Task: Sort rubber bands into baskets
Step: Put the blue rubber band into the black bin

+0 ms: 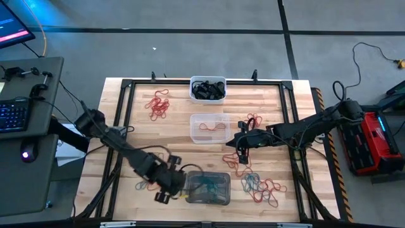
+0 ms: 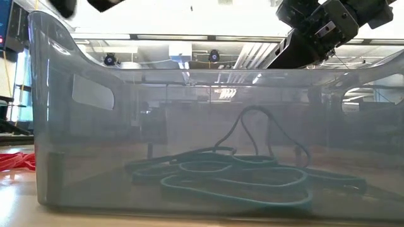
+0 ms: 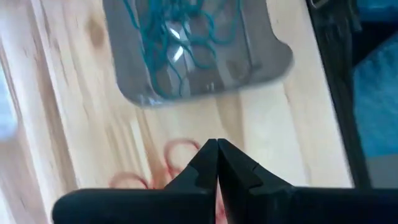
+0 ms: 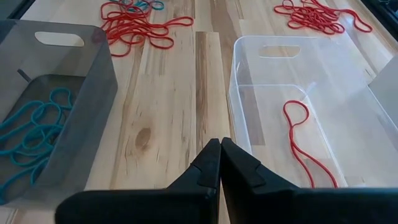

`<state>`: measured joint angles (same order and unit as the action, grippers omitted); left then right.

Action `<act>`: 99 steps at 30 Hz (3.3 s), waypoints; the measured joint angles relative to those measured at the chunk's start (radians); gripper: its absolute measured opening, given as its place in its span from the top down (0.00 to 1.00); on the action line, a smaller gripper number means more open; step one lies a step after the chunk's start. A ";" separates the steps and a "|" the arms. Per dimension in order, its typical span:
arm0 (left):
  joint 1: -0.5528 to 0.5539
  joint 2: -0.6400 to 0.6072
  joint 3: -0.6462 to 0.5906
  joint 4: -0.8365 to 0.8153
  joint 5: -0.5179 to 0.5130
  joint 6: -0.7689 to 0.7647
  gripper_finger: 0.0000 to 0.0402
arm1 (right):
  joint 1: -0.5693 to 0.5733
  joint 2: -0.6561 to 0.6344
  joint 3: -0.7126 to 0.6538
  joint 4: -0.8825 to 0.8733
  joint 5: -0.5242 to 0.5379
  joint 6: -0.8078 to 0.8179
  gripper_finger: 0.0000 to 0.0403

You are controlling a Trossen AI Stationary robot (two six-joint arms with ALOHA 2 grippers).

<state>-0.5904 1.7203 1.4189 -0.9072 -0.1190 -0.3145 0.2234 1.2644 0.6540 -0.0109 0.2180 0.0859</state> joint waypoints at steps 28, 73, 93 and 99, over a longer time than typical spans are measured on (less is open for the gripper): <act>-0.342 -0.237 -0.463 0.067 0.029 -1.032 1.00 | 0.000 0.000 0.000 0.016 0.000 -0.008 1.00; -0.325 -0.235 -0.538 0.141 0.167 -1.051 1.00 | 0.000 0.000 0.000 0.024 -0.008 -0.007 1.00; -0.325 -0.236 -0.253 -0.449 0.192 -1.061 1.00 | 0.000 0.000 0.000 0.023 -0.008 -0.008 1.00; -0.325 -0.236 -0.243 -0.480 0.186 -1.048 0.96 | 0.000 0.000 0.000 0.023 -0.008 -0.008 1.00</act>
<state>-0.9157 1.4845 1.1755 -1.3870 0.0666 -1.3622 0.2235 1.2644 0.6540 0.0120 0.2100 0.0784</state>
